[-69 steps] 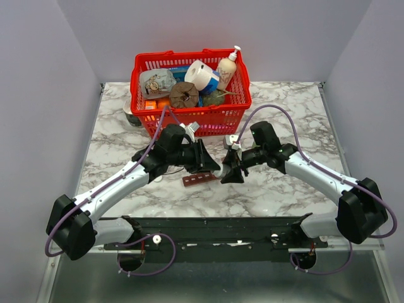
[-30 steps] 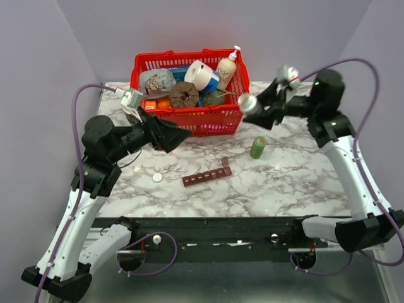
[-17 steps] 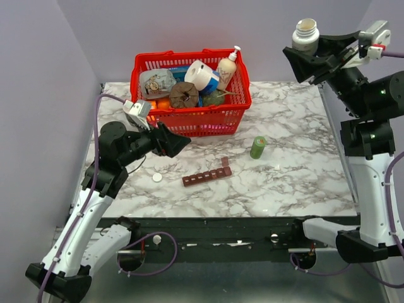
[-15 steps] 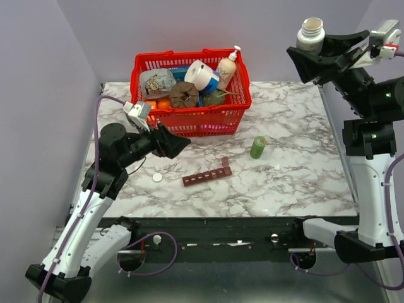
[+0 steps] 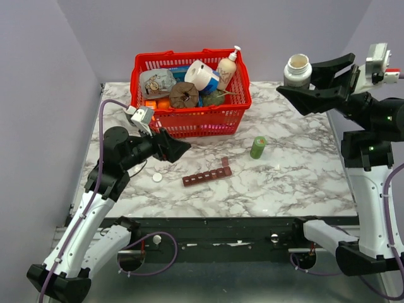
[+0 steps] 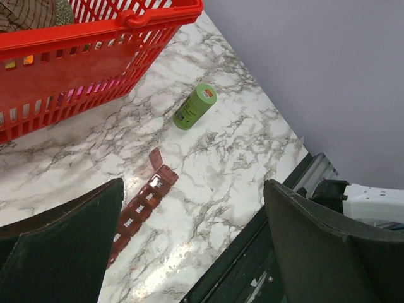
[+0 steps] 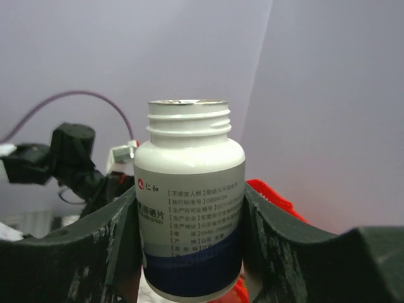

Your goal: Sort the pills into containers

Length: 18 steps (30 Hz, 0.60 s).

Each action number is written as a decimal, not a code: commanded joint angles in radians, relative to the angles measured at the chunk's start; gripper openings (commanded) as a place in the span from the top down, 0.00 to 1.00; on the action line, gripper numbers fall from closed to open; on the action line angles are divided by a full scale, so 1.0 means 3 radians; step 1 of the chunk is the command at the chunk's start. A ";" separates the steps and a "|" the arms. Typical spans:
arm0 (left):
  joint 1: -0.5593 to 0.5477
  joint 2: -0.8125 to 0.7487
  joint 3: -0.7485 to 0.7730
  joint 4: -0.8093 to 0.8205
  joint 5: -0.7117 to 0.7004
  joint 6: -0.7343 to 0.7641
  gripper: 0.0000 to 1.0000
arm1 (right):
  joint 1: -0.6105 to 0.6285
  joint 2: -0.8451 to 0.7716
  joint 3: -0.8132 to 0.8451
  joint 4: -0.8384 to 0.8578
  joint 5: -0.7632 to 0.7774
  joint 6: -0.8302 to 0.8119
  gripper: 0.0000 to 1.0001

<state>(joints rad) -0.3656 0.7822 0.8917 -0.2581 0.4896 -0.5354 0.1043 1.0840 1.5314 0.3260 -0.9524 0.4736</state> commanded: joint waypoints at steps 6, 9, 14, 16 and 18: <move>0.0017 -0.0152 -0.0032 -0.0469 0.0046 0.1042 0.01 | -0.0097 0.0011 -0.0875 -0.1864 -0.1991 -0.1485 0.99; 0.0022 -0.0265 -0.0165 -0.0520 -0.0052 0.1375 0.01 | 0.0102 -0.0099 -0.1315 -0.2042 -0.1626 -0.1961 0.99; 0.0017 -0.0383 -0.0415 -0.0357 -0.0017 0.1549 0.01 | 0.0250 -0.0566 -0.1965 -0.2081 -0.0854 -0.2665 0.98; 0.0022 -0.0439 -0.0569 -0.0215 0.0045 0.1575 0.01 | 0.0367 -0.0525 -0.2016 -0.2770 -0.0707 -0.3499 0.99; 0.0017 -0.0505 -0.0732 -0.0091 0.0040 0.1590 0.01 | 0.0394 -0.0535 -0.2290 -0.2907 -0.0478 -0.3974 0.99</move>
<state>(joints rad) -0.3656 0.6628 0.7471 -0.3660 0.4858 -0.1261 0.1970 0.9310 0.9253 -0.3553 -1.2098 -0.3389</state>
